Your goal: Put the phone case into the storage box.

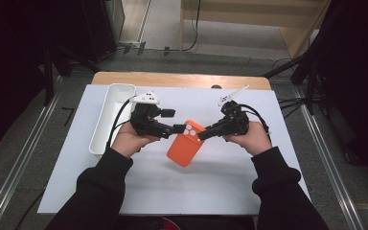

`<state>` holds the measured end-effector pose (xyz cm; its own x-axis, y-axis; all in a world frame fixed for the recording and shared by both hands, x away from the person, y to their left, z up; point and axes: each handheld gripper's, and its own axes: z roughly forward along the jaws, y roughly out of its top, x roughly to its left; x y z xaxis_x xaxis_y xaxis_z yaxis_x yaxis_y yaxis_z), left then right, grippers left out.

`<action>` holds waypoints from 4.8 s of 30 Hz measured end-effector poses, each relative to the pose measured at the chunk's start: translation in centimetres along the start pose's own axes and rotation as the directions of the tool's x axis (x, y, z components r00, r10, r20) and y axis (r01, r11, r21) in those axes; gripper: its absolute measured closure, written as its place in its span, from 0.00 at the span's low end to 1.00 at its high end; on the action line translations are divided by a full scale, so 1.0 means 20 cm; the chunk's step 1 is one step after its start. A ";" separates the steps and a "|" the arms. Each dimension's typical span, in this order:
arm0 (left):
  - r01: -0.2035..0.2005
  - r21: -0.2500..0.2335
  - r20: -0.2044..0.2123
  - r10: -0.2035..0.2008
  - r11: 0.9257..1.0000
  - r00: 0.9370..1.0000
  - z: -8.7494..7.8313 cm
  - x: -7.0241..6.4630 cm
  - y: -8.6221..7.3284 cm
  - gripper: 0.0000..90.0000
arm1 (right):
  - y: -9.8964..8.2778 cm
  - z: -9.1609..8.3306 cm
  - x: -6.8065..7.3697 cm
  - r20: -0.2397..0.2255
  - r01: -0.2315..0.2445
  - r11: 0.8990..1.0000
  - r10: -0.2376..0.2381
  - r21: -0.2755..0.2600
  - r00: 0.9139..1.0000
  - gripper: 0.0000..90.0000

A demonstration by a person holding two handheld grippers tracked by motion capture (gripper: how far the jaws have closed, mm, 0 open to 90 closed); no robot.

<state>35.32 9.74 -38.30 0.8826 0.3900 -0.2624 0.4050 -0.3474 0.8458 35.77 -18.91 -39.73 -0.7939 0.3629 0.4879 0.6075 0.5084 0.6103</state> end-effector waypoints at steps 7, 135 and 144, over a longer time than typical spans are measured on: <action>0.024 0.017 -0.058 -0.023 1.000 0.998 0.00 -0.03 -0.03 0.25 | 0.02 0.01 0.01 0.043 -0.049 0.999 0.048 0.011 0.998 0.83; -0.155 0.104 -0.346 0.182 0.982 0.920 0.33 -0.17 -0.08 0.18 | 0.06 0.05 0.05 0.124 -0.298 0.944 0.316 -0.141 0.941 0.83; -0.160 0.110 -0.340 0.188 0.981 0.921 0.32 -0.18 -0.07 0.18 | 0.06 0.04 0.06 0.128 -0.288 0.945 0.308 -0.154 0.943 0.76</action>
<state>33.04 3.30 -41.55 0.8085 0.5837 0.0753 0.2821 -0.4967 0.8208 35.55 -17.16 -38.92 -0.5648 0.5985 0.5681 0.8067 0.2555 0.5329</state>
